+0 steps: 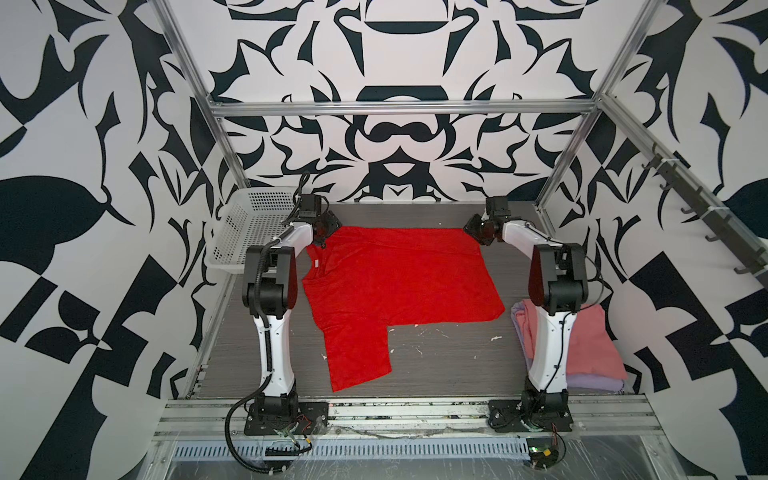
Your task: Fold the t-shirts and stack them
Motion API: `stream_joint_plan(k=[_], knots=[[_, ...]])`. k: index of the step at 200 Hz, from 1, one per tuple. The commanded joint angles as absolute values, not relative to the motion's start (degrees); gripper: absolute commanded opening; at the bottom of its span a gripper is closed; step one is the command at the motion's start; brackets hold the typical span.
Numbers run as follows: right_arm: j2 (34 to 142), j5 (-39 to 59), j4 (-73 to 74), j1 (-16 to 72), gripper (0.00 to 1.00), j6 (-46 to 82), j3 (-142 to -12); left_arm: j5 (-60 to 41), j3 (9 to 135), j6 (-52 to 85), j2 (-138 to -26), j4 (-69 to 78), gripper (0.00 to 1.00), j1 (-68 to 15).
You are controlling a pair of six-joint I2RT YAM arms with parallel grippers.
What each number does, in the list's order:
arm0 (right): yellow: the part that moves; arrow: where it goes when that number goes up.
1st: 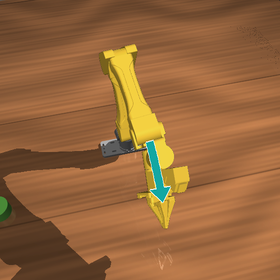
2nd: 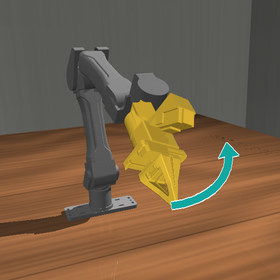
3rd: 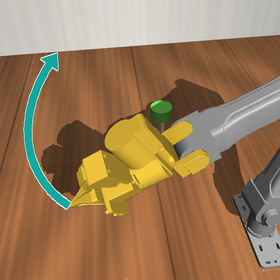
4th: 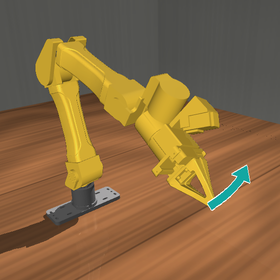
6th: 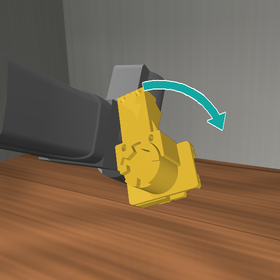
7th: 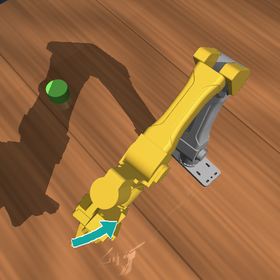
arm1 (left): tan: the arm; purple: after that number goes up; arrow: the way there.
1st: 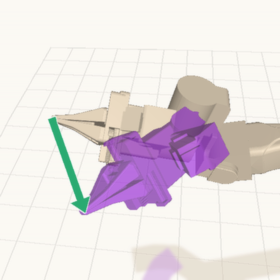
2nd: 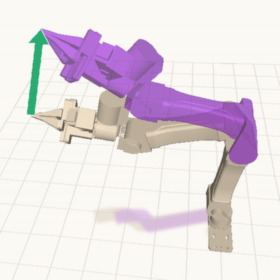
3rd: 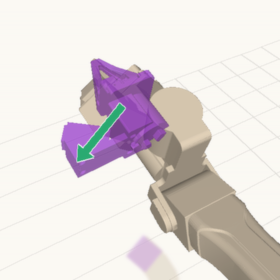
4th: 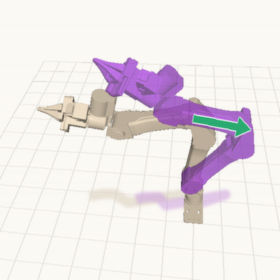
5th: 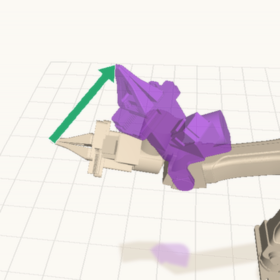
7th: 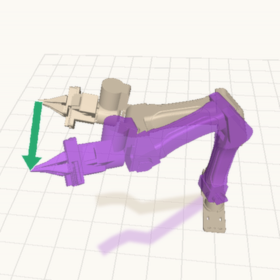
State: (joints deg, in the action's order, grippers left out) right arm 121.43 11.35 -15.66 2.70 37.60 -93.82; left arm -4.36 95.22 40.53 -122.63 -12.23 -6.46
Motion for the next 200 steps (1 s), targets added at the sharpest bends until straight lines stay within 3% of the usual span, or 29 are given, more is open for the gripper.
stream_joint_plan(k=[1, 54, 86, 120, 161, 200], knots=[[111.34, 9.39, -19.96, 2.61, 0.46, 33.24, -91.18, -9.65, 94.76, 35.86, -114.63, -12.19, 0.74, -8.79], [93.37, 8.94, -24.66, 2.54, 0.49, 36.06, -70.91, -16.82, 76.98, 41.8, -101.0, -11.21, 0.74, -12.74], [85.18, 10.27, -32.86, 2.53, 0.52, 36.64, -61.78, -11.37, 63.13, 45.16, -88.52, -17.94, 0.74, -16.98], [75.75, 11.42, -30.95, 2.47, 0.54, 41.77, -49.56, -7.35, 49.89, 48.95, -75.02, -29.94, 0.72, -20.95], [68.64, 11.52, -29.98, 2.59, 0.54, 46.64, -40.72, -2.44, 41.41, 55.63, -59.87, -45.93, 0.71, -27.06], [64.33, 10.55, -30.48, 2.59, 0.54, 47.88, -37.01, -1.71, 35.91, 60.38, -54.87, -54.85, 0.7, -32.76]])
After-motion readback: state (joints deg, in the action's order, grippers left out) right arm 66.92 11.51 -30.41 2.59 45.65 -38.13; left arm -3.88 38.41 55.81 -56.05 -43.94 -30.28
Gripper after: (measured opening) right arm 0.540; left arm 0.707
